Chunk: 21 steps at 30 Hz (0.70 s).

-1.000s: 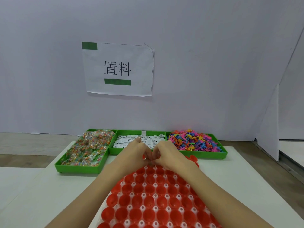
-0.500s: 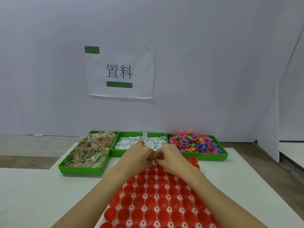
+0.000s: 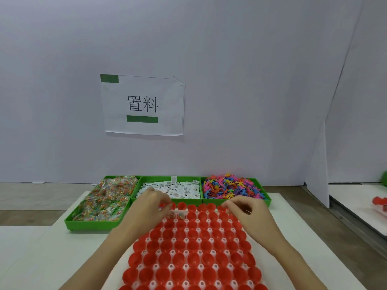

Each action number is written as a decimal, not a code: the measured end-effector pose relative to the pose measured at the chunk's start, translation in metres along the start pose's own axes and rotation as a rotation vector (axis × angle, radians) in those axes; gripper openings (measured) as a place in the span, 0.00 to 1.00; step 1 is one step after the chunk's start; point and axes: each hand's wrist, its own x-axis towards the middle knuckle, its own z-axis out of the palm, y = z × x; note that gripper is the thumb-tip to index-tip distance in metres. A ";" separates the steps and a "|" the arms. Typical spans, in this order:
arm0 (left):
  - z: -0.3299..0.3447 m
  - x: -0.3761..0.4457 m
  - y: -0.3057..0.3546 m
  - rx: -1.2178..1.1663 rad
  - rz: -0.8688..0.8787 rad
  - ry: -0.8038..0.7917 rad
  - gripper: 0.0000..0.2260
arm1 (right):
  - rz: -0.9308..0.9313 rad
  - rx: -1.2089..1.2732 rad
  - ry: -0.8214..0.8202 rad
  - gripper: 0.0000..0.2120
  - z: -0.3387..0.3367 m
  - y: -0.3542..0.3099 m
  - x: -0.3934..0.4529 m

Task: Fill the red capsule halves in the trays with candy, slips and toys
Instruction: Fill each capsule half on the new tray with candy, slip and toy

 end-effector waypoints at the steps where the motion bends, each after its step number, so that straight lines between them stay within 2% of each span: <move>1: -0.002 -0.005 -0.006 0.010 -0.028 0.037 0.05 | 0.025 0.053 0.053 0.10 -0.003 0.005 -0.008; 3: -0.005 -0.014 -0.024 0.077 -0.116 0.121 0.05 | 0.081 0.135 0.143 0.11 -0.006 0.013 -0.018; 5: -0.011 -0.018 -0.052 0.172 -0.263 0.143 0.07 | 0.119 0.169 0.163 0.11 -0.005 0.018 -0.020; 8: -0.022 -0.027 -0.095 0.283 -0.424 -0.031 0.15 | 0.143 0.202 0.162 0.11 -0.004 0.023 -0.020; 10: -0.029 -0.034 -0.108 0.309 -0.427 -0.138 0.12 | 0.158 0.203 0.161 0.11 -0.004 0.025 -0.021; 13: -0.029 -0.034 -0.111 0.232 -0.449 -0.124 0.06 | 0.164 0.209 0.158 0.11 -0.003 0.027 -0.022; 18: -0.027 -0.029 -0.093 0.302 -0.476 -0.102 0.09 | 0.138 0.183 0.157 0.11 -0.002 0.023 -0.025; 21: -0.028 -0.032 -0.082 0.454 -0.379 -0.046 0.12 | 0.114 0.152 0.173 0.11 -0.002 0.021 -0.025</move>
